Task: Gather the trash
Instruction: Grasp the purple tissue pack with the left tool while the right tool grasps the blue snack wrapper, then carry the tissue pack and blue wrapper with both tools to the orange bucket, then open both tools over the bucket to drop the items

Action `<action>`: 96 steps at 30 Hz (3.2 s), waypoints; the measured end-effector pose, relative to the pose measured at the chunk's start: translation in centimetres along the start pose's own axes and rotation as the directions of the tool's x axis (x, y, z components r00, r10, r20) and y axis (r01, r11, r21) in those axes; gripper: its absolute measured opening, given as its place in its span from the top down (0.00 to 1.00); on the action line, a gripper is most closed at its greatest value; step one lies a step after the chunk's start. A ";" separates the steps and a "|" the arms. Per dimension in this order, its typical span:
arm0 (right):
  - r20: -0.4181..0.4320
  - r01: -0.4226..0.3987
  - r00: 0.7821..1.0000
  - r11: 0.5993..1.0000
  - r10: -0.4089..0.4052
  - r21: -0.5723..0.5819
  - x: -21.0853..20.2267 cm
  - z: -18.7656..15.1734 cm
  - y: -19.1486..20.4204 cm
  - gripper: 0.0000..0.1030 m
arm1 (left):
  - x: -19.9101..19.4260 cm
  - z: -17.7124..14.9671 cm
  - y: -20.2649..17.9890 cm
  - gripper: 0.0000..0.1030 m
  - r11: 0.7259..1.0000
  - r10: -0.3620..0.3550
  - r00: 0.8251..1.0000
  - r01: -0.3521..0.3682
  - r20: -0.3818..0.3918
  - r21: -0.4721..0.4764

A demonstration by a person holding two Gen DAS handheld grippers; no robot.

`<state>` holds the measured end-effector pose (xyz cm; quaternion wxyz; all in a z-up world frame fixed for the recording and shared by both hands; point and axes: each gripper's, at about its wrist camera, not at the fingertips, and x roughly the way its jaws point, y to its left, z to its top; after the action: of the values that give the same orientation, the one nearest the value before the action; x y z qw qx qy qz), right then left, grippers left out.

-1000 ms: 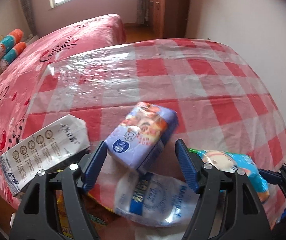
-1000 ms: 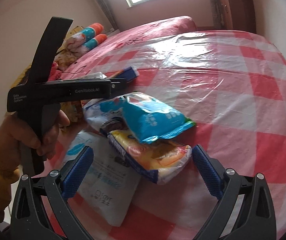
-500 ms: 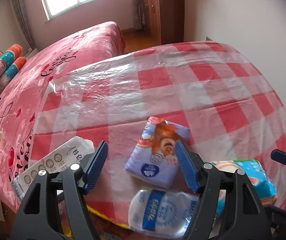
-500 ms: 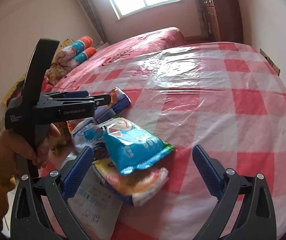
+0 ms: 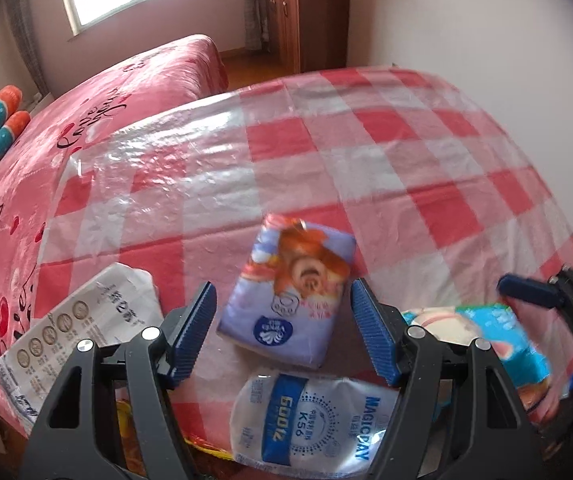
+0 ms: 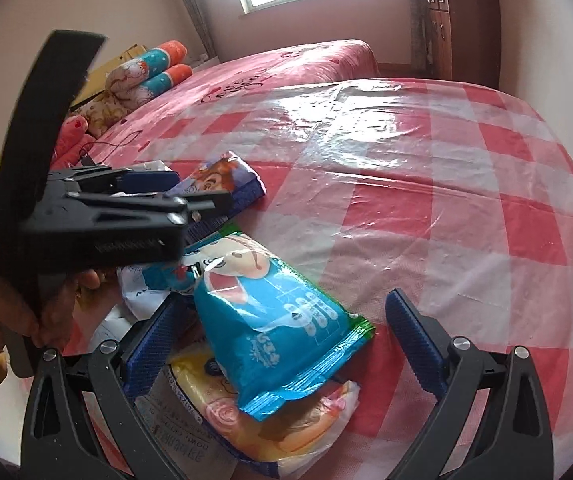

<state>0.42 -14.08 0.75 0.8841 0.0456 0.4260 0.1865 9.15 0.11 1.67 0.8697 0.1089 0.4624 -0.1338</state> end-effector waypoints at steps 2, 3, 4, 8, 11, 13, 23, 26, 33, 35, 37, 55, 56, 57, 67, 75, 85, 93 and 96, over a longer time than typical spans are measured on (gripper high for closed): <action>0.000 0.001 1.000 1.000 -0.001 -0.003 0.1 0.0 0.0 0.05 | 0.6 -0.1 0.2 0.32 1.000 0.004 1.000 -0.004 -0.008 -0.014; 0.000 0.008 1.000 1.000 -0.008 -0.006 0.1 0.0 0.1 0.06 | 0.8 -0.1 0.4 0.32 0.999 -0.002 1.000 0.002 -0.008 -0.032; 0.000 0.012 1.000 1.000 -0.012 -0.012 0.1 0.0 0.3 0.12 | 1.0 0.0 0.6 0.34 0.999 -0.006 1.000 0.005 -0.007 -0.047; 0.005 0.028 1.000 0.999 -0.028 -0.027 0.3 -0.1 0.7 0.28 | 1.0 0.1 0.4 0.45 0.998 -0.007 1.000 0.007 0.004 -0.056; 0.011 0.011 1.000 1.000 -0.011 -0.012 0.3 0.0 0.3 0.35 | 1.0 0.1 0.1 0.47 0.998 0.013 1.000 -0.013 0.013 -0.053; 0.014 0.004 1.000 1.000 -0.004 -0.007 0.2 -0.1 0.2 0.37 | 0.8 0.0 0.3 0.47 0.997 0.019 1.000 -0.018 0.019 -0.071; 0.050 -0.040 0.998 0.998 0.038 0.042 -0.6 -0.3 -0.8 0.47 | -3.0 -0.4 1.4 0.48 0.990 0.000 0.994 0.015 0.108 -0.141; 0.075 -0.052 0.996 0.997 0.048 0.055 -1.1 -0.3 -1.1 0.47 | -4.5 -0.9 1.7 0.48 0.987 -0.008 0.991 0.029 0.134 -0.156; 0.133 -0.065 0.990 0.994 0.053 0.083 -2.2 -0.4 -1.7 0.48 | -7.9 -3.4 2.8 0.47 0.976 -0.032 0.983 0.069 0.181 -0.204; 0.149 -0.066 0.987 0.994 0.052 0.092 -2.5 -0.5 -1.8 0.48 | -8.7 -4.3 3.1 0.47 0.973 -0.037 0.982 0.078 0.187 -0.216; 0.159 -0.076 0.986 0.992 0.058 0.105 -2.7 -0.5 -2.0 0.48 | -9.2 -5.1 3.3 0.47 0.971 -0.041 0.981 0.084 0.189 -0.225; 0.242 -0.157 0.962 0.979 0.123 0.127 -6.8 -1.0 1.3 0.48 | -13.4 -12.7 6.5 0.47 0.950 -0.059 0.976 0.118 0.208 -0.287; 0.241 -0.163 0.962 0.979 0.130 0.123 -6.9 -1.0 1.7 0.48 | -13.6 -13.0 6.7 0.47 0.950 -0.058 0.976 0.119 0.209 -0.288; 0.238 -0.168 0.962 0.978 0.136 0.120 -6.9 -1.1 2.2 0.48 | -13.9 -13.5 7.0 0.47 0.949 -0.059 0.976 0.121 0.211 -0.292; 0.175 -0.250 0.958 0.962 0.229 0.109 -6.1 -1.9 6.7 0.49 | -15.8 -17.9 9.4 0.47 0.936 -0.066 0.975 0.134 0.212 -0.325; 0.069 -0.340 0.939 0.940 0.338 0.024 -4.5 -2.6 14.1 0.49 | -17.7 -22.4 12.9 0.47 0.915 -0.006 0.979 0.087 0.202 -0.394; -0.087 -0.454 0.890 0.887 0.447 -0.089 -2.2 -3.3 23.9 0.49 | -19.9 -29.0 18.4 0.47 0.852 0.109 0.982 -0.011 0.155 -0.523; -0.195 -0.521 0.850 0.836 0.490 -0.170 -0.2 -3.7 31.0 0.49 | -19.5 -33.9 22.3 0.47 0.775 0.168 0.982 -0.077 0.086 -0.627; -0.235 -0.543 0.834 0.818 0.499 -0.189 0.8 -4.0 33.3 0.49 | -19.0 -35.3 23.1 0.47 0.755 0.176 0.983 -0.097 0.059 -0.649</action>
<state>-11.88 16.75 5.64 0.7567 0.0336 0.4461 0.4768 -20.74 35.40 -0.36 0.8871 -0.1700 0.4195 0.0905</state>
